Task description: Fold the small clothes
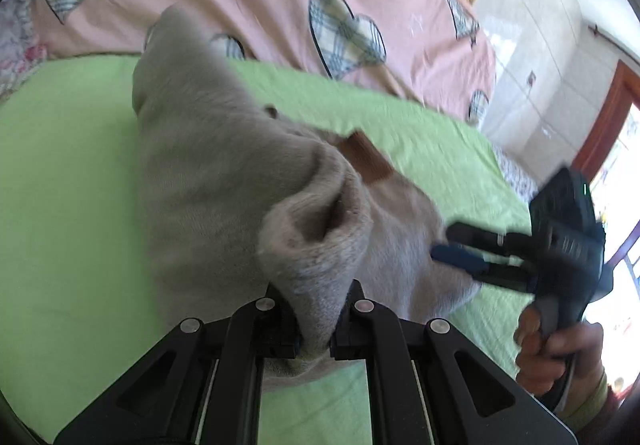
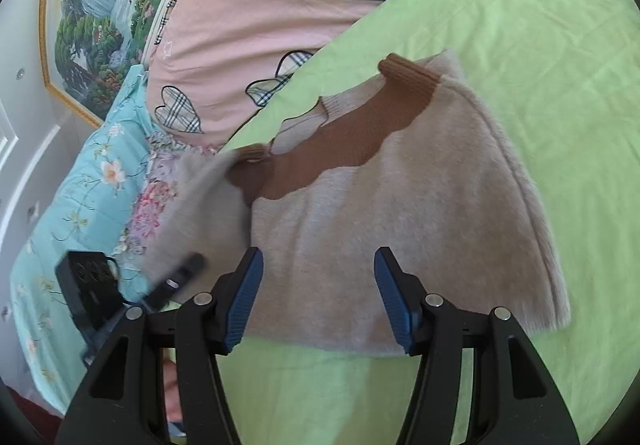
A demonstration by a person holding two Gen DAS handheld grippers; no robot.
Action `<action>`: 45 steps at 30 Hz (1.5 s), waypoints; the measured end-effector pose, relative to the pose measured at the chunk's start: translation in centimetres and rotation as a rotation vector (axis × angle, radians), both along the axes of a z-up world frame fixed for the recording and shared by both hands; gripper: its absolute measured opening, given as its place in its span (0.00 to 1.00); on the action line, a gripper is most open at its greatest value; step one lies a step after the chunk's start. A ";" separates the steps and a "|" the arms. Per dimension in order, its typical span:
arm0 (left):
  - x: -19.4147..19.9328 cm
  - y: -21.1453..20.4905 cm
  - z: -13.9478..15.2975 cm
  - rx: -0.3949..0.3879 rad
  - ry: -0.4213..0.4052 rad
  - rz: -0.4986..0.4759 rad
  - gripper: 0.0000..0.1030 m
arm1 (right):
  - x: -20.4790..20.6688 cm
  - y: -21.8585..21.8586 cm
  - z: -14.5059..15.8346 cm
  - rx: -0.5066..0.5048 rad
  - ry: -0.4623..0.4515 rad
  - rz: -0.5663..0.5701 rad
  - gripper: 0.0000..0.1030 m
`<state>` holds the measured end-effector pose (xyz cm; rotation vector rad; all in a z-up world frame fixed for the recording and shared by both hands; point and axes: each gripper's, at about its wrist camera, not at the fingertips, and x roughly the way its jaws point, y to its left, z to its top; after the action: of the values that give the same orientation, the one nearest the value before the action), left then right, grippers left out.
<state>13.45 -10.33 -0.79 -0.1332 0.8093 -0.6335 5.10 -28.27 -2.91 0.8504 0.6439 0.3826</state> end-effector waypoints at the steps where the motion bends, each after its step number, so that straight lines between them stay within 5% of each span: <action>1: 0.0 -0.4 -0.6 0.003 0.016 -0.009 0.07 | 0.6 0.0 -0.1 0.021 0.001 0.018 0.59; 4: -0.3 -0.5 -1.4 -0.006 0.034 -0.010 0.07 | 3.4 0.7 -0.5 0.075 0.024 0.110 0.72; 13: -0.3 -0.4 -1.0 0.014 0.029 -0.018 0.07 | 13.1 7.0 1.3 0.043 0.033 0.310 0.72; 15: -0.2 -0.5 -0.9 0.028 0.022 -0.019 0.07 | 14.9 8.5 2.3 -0.046 0.022 0.321 0.65; 17: -0.2 -0.7 -0.9 0.040 0.019 -0.020 0.07 | 16.3 9.1 2.5 -0.107 0.041 0.314 0.30; 18: -0.2 -0.8 -0.7 0.043 0.018 -0.022 0.07 | 17.0 9.0 2.6 -0.109 0.057 0.306 0.22; 26: -0.6 -6.1 3.4 -0.059 -0.013 -0.145 0.07 | 11.6 1.6 8.2 -0.121 -0.163 0.180 0.13; 36: 0.3 -14.8 -3.3 -0.003 0.138 -0.239 0.07 | 9.9 -8.2 -0.2 -0.166 0.044 0.008 0.13; 41: 0.8 -15.7 -3.9 0.001 0.151 -0.235 0.08 | 10.2 -8.5 -0.6 -0.221 0.042 -0.002 0.13; 45: 0.5 -15.4 -3.7 0.006 0.179 -0.269 0.20 | 10.5 -7.8 -1.1 -0.305 0.072 -0.006 0.13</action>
<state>13.98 -25.72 -4.51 -0.0766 1.0118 -0.8813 15.63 -36.02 -3.97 0.5765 0.7445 0.2414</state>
